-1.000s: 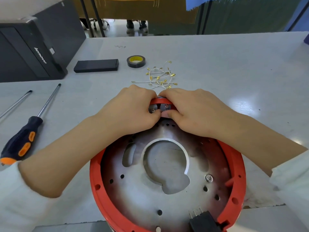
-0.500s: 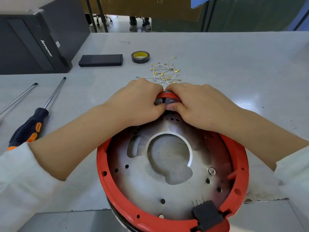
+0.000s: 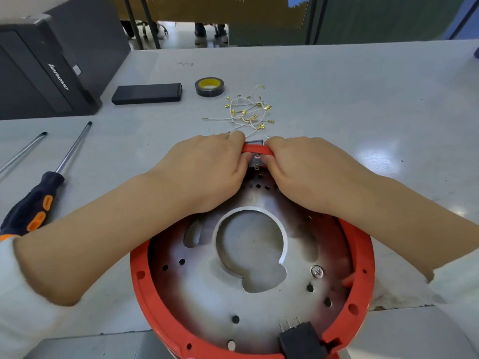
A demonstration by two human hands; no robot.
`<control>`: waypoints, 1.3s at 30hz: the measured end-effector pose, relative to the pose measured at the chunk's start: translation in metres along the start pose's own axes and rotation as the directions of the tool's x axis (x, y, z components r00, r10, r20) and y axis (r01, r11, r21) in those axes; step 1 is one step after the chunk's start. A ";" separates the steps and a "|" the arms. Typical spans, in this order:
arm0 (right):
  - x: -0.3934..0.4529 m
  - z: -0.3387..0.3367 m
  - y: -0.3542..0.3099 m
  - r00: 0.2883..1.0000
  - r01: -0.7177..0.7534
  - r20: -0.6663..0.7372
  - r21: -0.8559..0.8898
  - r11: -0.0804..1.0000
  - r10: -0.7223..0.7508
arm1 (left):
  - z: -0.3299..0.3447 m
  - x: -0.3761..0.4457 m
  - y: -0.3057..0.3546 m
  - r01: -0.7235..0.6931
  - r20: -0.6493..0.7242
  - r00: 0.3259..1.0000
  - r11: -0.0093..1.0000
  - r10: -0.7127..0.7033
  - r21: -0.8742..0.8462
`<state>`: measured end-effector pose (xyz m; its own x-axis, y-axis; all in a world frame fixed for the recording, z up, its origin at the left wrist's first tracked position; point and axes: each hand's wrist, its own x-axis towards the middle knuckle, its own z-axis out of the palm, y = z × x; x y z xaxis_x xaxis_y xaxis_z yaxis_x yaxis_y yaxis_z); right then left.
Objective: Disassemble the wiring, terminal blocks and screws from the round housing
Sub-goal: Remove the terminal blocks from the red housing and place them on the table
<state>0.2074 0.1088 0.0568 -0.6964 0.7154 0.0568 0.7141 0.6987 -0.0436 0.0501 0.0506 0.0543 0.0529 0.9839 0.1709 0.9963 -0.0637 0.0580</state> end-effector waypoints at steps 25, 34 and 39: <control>0.003 -0.004 -0.014 0.998 -0.066 -0.024 -0.085 0.994 0.064 | 0.004 -0.001 0.007 0.080 -0.115 0.991 0.994 -0.070 0.079; 0.002 -0.002 -0.008 1.000 -0.017 -0.020 -0.079 0.997 0.015 | -0.001 0.000 0.007 0.095 -0.043 0.994 0.995 -0.096 -0.014; 0.005 -0.002 0.000 0.999 0.034 0.016 -0.046 0.998 -0.034 | -0.006 0.003 0.002 0.117 0.036 0.993 0.984 -0.113 -0.132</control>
<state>0.2039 0.1128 0.0596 -0.7211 0.6915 0.0421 0.6923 0.7216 0.0047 0.0517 0.0529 0.0607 -0.0579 0.9902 0.1274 0.9779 0.0306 0.2066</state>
